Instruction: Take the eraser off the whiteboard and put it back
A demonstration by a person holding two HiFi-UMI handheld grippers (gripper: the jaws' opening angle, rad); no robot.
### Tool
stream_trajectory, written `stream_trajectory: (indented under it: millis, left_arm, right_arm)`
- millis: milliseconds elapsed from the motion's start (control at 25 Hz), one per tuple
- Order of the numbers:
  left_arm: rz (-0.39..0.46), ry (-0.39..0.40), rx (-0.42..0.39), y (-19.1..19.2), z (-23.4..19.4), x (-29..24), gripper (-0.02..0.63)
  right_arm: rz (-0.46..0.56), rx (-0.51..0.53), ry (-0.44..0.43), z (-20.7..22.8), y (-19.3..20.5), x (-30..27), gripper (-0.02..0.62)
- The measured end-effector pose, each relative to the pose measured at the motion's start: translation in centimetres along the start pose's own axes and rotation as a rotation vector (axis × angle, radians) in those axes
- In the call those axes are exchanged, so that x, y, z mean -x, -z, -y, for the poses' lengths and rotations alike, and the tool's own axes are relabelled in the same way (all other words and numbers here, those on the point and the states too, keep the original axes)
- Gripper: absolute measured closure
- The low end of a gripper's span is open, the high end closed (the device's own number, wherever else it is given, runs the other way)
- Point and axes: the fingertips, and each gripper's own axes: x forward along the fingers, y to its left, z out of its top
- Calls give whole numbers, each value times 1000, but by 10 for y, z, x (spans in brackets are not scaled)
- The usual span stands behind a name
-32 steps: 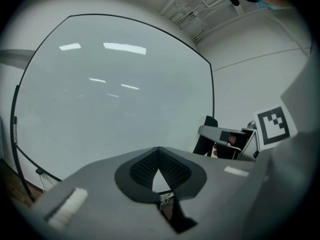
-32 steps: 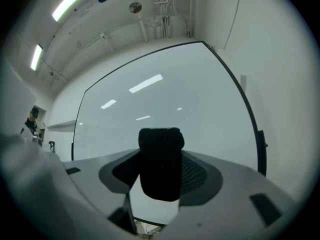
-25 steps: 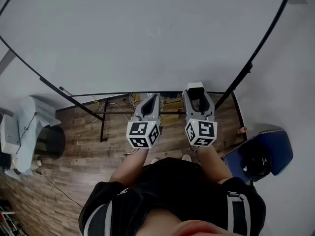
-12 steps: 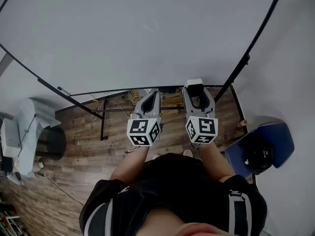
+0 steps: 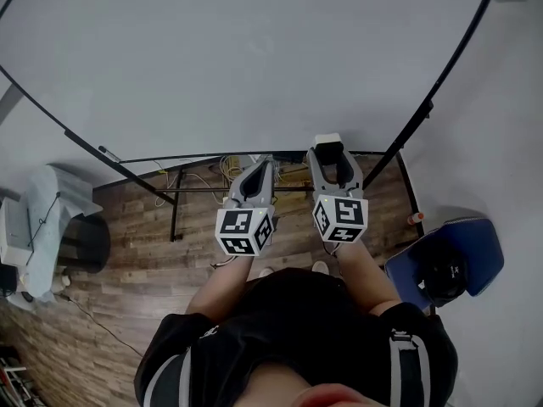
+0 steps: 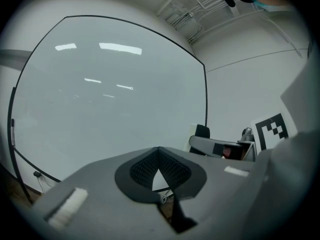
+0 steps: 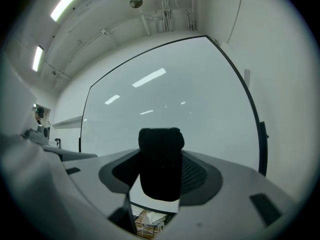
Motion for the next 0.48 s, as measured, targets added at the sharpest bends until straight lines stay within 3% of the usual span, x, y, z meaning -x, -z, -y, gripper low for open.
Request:
stream_trajectory:
  millis: [480]
  left_arm:
    - [25, -81, 16, -4, -39, 16, 597]
  right_arm:
    - [-65, -2, 35, -4, 7, -78, 364]
